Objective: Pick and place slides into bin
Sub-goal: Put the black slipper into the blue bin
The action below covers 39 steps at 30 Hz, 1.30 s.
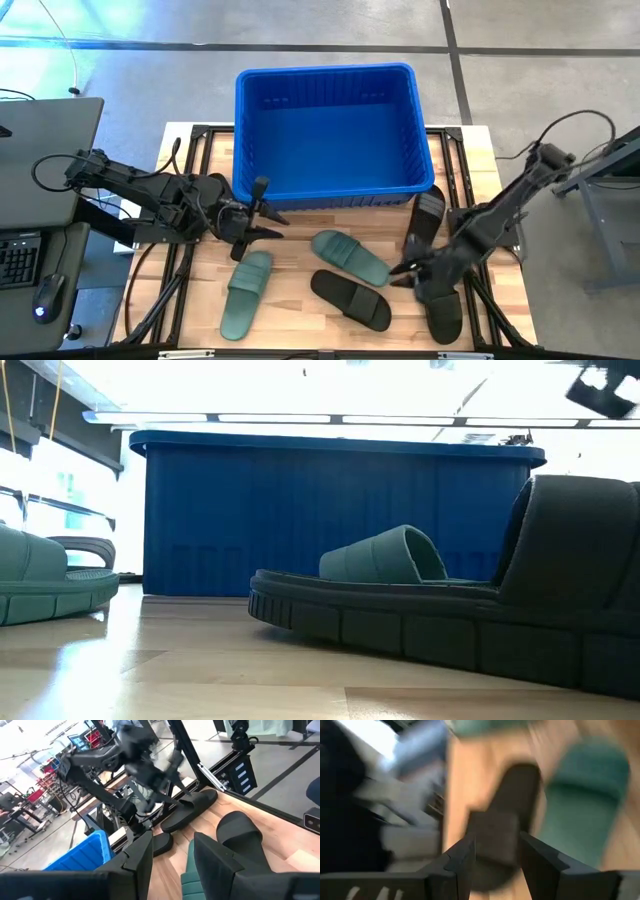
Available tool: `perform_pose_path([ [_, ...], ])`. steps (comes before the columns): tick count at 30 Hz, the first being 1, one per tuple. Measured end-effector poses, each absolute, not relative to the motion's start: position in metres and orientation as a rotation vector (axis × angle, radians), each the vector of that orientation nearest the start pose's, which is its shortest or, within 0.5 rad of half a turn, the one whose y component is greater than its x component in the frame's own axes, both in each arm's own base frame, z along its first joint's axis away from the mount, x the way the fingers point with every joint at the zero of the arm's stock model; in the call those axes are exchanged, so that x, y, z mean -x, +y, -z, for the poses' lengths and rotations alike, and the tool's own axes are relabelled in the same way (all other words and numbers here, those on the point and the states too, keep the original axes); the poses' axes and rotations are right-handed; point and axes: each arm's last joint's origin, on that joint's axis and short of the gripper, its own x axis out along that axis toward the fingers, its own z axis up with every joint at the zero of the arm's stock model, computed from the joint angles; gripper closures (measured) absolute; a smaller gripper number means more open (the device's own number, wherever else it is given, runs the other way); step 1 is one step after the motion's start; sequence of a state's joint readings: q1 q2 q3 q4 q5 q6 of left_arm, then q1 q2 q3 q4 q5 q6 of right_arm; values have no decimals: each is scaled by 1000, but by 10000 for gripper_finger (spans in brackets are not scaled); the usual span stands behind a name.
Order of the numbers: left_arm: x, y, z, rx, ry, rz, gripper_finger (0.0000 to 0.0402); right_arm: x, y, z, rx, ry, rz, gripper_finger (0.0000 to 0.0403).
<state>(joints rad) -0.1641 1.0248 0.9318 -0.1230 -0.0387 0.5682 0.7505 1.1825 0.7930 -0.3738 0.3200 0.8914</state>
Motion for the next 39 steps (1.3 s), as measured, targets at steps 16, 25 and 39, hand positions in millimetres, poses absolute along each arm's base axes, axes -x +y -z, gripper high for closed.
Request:
perform_pose_path([
  [16,-222,-36,-339,-541,246,196,275,-181,160,-179,117,1497,1057,263],
  [25,-222,-36,-339,-534,244,194,275,-178,127,-150,212,1601,1173,263],
  [39,-223,-36,-337,-515,260,195,275,-187,95,-141,256,1624,1196,263],
])
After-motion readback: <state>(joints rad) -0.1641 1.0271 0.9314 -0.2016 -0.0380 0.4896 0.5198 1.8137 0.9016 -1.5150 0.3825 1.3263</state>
